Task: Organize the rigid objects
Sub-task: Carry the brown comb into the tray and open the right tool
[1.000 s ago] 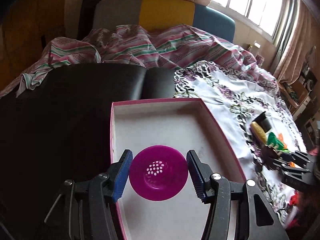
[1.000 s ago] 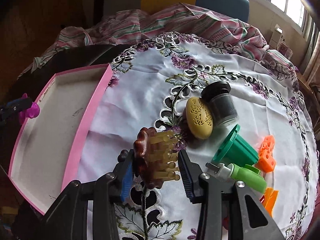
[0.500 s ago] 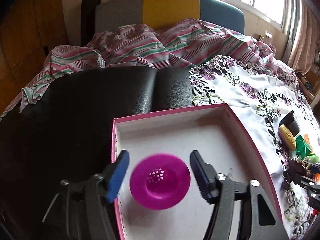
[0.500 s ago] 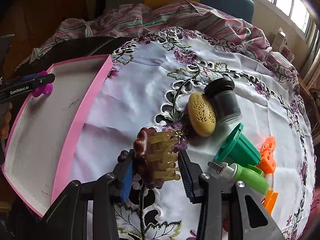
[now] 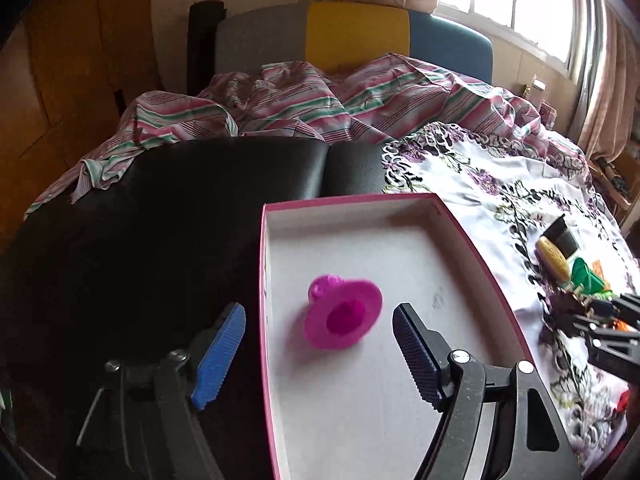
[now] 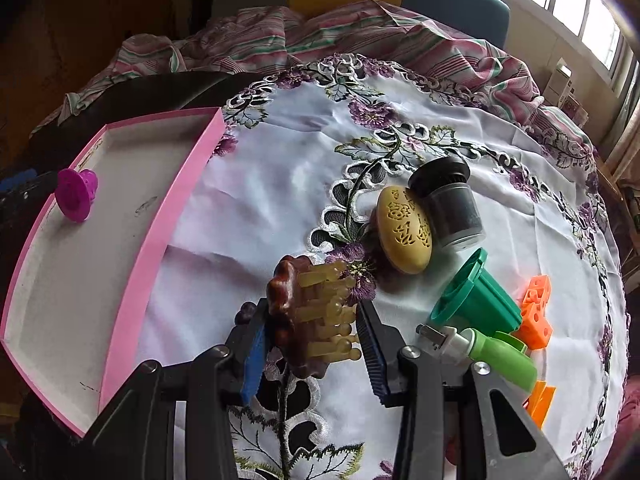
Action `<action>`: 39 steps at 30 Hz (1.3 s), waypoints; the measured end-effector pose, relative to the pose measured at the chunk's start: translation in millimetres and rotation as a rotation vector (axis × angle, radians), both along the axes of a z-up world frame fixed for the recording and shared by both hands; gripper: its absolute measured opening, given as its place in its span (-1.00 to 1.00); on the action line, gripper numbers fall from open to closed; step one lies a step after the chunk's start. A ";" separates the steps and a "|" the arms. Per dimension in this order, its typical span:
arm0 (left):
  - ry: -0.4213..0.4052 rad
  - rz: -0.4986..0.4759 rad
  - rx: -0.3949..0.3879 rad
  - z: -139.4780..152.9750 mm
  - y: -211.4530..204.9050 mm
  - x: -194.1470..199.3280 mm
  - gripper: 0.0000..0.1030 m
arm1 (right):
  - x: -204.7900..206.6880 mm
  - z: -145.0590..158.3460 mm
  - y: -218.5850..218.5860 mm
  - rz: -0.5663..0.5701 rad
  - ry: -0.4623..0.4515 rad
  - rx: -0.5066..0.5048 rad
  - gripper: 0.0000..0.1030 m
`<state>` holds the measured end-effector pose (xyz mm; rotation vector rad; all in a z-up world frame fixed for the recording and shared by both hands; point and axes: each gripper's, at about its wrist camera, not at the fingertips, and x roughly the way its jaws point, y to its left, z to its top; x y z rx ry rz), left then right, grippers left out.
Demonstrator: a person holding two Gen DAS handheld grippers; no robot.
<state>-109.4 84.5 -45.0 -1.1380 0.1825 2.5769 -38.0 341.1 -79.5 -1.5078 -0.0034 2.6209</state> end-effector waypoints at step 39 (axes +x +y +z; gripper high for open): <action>0.041 0.382 0.063 24.3 -125.2 64.4 0.64 | 2.9 6.2 -7.3 -0.034 0.044 0.040 -0.19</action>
